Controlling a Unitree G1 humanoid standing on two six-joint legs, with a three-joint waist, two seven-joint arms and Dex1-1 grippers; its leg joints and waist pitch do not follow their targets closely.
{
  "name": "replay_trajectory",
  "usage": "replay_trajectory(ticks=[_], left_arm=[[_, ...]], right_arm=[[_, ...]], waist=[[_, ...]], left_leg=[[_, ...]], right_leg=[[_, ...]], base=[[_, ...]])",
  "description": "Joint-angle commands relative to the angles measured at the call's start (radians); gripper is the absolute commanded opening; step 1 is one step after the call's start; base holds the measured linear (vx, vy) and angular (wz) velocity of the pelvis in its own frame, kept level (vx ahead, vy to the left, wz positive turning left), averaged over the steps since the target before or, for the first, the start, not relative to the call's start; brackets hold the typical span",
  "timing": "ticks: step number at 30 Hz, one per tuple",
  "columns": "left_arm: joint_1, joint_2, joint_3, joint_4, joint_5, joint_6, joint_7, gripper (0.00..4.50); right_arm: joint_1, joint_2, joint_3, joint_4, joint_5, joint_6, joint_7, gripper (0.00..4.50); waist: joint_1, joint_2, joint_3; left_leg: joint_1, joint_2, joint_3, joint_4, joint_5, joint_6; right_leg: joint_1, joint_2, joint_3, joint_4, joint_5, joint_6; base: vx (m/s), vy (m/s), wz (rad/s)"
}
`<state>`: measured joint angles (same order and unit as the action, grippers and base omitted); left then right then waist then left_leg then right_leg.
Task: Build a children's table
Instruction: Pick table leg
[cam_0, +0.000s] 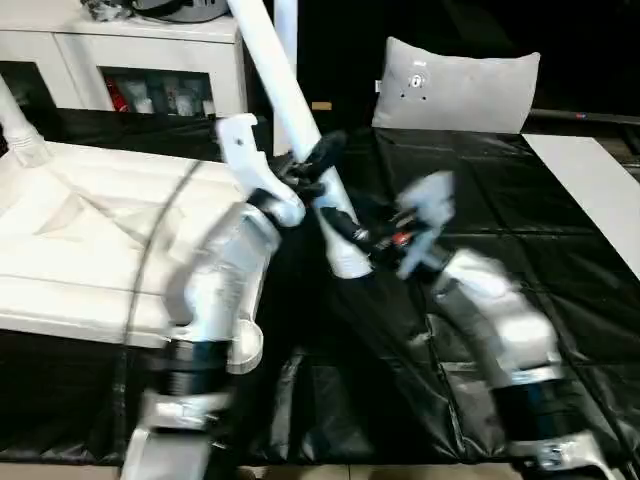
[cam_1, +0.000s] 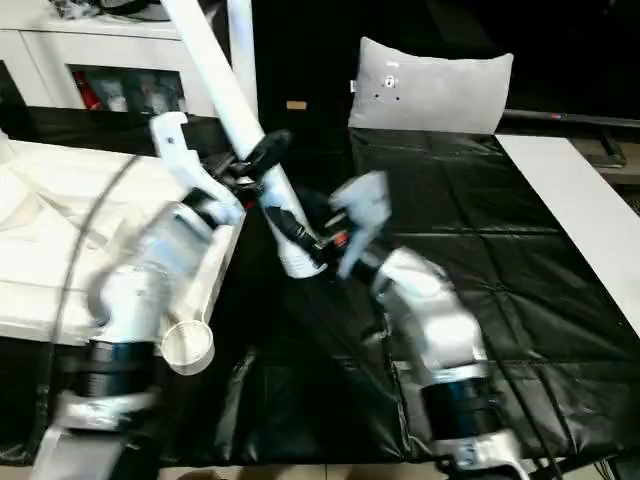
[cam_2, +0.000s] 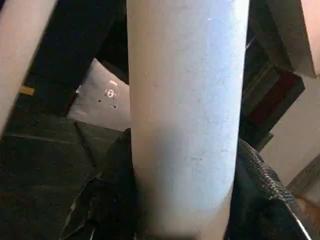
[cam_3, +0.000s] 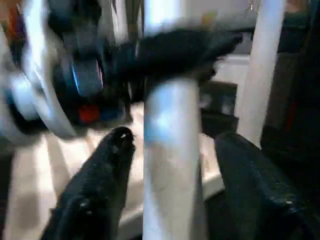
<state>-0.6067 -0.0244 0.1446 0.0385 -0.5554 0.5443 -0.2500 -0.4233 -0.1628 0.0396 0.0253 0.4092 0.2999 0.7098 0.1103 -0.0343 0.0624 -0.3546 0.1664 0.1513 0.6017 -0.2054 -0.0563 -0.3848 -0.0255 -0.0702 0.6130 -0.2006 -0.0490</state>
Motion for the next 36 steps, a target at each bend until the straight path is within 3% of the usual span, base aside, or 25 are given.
replay_trajectory(ticks=[1,2,3,4,7,9,10,11,15,19,20,24,27,35,36], left_arm=[[-0.027,0.003,0.003,-0.01,-0.031,0.027,-0.033,1.86],[-0.021,0.034,0.001,-0.021,-0.064,0.062,-0.092,1.86],[-0.021,0.034,0.001,-0.021,-0.064,0.062,-0.092,1.86],[-0.017,0.054,0.005,-0.032,-0.103,0.094,-0.132,1.86],[-0.016,0.083,0.003,-0.042,-0.127,0.116,-0.175,1.86],[-0.018,0.105,0.0,-0.045,-0.143,0.13,-0.21,1.86],[-0.018,0.116,0.002,-0.051,-0.164,0.141,-0.241,1.86],[-0.019,0.123,0.004,-0.056,-0.177,0.147,-0.262,1.86],[-0.009,0.179,-0.038,-0.106,-0.192,0.151,-0.381,1.86],[0.008,0.198,-0.064,-0.148,-0.218,0.167,-0.435,1.85],[0.013,0.202,-0.071,-0.161,-0.225,0.17,-0.45,1.85],[0.033,0.22,-0.092,-0.208,-0.249,0.181,-0.508,1.85],[0.029,0.225,-0.091,-0.206,-0.25,0.18,-0.515,1.85],[0.026,0.235,-0.097,-0.201,-0.248,0.176,-0.532,1.85],[0.027,0.236,-0.098,-0.2,-0.248,0.174,-0.532,1.85]], right_arm=[[0.006,-0.022,-0.026,-0.042,0.06,0.056,0.031,3.12],[0.01,-0.052,-0.051,-0.062,0.112,0.109,0.058,3.3],[0.01,-0.052,-0.051,-0.062,0.112,0.109,0.058,3.3],[-0.001,-0.078,-0.077,-0.062,0.145,0.198,0.048,3.33],[-0.019,-0.096,-0.108,-0.048,0.191,0.279,0.046,3.58],[-0.028,-0.107,-0.126,-0.043,0.225,0.314,0.052,3.73],[-0.026,-0.128,-0.117,-0.049,0.227,0.327,0.074,3.8],[-0.023,-0.145,-0.105,-0.057,0.227,0.338,0.089,3.8],[-0.002,-0.227,-0.006,-0.079,0.152,0.358,0.145,4.22],[-0.004,-0.217,0.003,-0.09,0.165,0.376,0.15,4.5],[-0.004,-0.215,0.005,-0.094,0.171,0.379,0.155,4.5],[-0.003,-0.222,0.02,-0.12,0.22,0.404,0.198,4.12],[-0.004,-0.238,0.035,-0.127,0.223,0.401,0.237,3.78],[-0.017,-0.244,0.059,-0.115,0.214,0.398,0.271,3.3],[-0.018,-0.244,0.063,-0.111,0.211,0.397,0.27,3.06]], waist=[[0.001,0.004,-0.067],[0.002,0.004,-0.067],[0.002,0.004,-0.067],[0.004,0.004,-0.065],[0.006,0.012,-0.067],[0.006,0.008,-0.067],[0.005,0.008,-0.066],[0.007,0.014,-0.067],[0.008,0.01,-0.068],[0.006,0.011,-0.066],[0.006,0.007,-0.066],[0.006,0.011,-0.064],[0.01,0.01,-0.063],[0.009,0.005,-0.064],[0.009,0.006,-0.064]], left_leg=[[0.002,0.07,-0.019,-0.065,-0.049,0.061],[0.003,0.067,-0.018,-0.065,-0.05,0.058],[0.004,0.067,-0.018,-0.065,-0.05,0.06],[0.004,0.067,-0.017,-0.065,-0.046,0.056],[0.002,0.064,-0.018,-0.064,-0.049,0.041],[0.001,0.062,-0.017,-0.064,-0.055,0.038],[0.002,0.063,-0.017,-0.065,-0.053,0.035],[0.003,0.062,-0.017,-0.063,-0.053,0.033],[0.0,0.063,-0.018,-0.062,-0.033,0.031],[0.0,0.063,-0.015,-0.062,-0.046,0.03],[0.002,0.064,-0.015,-0.063,-0.048,0.03],[0.002,0.067,-0.016,-0.065,-0.054,0.033],[0.005,0.066,-0.013,-0.064,-0.066,0.027],[-0.002,0.061,-0.014,-0.064,-0.057,0.023],[-0.002,0.061,-0.015,-0.063,-0.054,0.023]], right_leg=[[0.059,-0.123,0.066,-0.069,-0.092,-0.137],[0.059,-0.122,0.066,-0.069,-0.096,-0.14],[0.059,-0.122,0.067,-0.069,-0.1,-0.143],[0.057,-0.12,0.067,-0.069,-0.106,-0.143],[0.06,-0.122,0.066,-0.07,-0.117,-0.148],[0.061,-0.123,0.066,-0.073,-0.14,-0.144],[0.061,-0.121,0.065,-0.074,-0.15,-0.138],[0.06,-0.121,0.064,-0.074,-0.151,-0.138],[0.063,-0.12,0.064,-0.069,-0.124,-0.134],[0.061,-0.121,0.065,-0.073,-0.149,-0.142],[0.06,-0.12,0.065,-0.073,-0.156,-0.141],[0.059,-0.121,0.065,-0.072,-0.161,-0.145],[0.055,-0.12,0.066,-0.076,-0.191,-0.14],[0.059,-0.119,0.064,-0.079,-0.225,-0.107],[0.059,-0.118,0.064,-0.079,-0.225,-0.106]], base=[[0.0,0.0,0.0],[0.0,0.0,0.0],[0.0,0.0,0.0],[0.0,0.0,0.0],[0.0,0.0,0.0],[0.0,0.0,0.0],[0.0,0.0,0.0],[0.0,0.0,0.0],[0.0,0.0,0.0],[0.0,0.0,0.0],[0.0,0.0,0.0],[0.0,0.0,0.0],[0.0,0.0,0.0],[0.0,0.0,0.0],[0.0,0.0,0.0]])
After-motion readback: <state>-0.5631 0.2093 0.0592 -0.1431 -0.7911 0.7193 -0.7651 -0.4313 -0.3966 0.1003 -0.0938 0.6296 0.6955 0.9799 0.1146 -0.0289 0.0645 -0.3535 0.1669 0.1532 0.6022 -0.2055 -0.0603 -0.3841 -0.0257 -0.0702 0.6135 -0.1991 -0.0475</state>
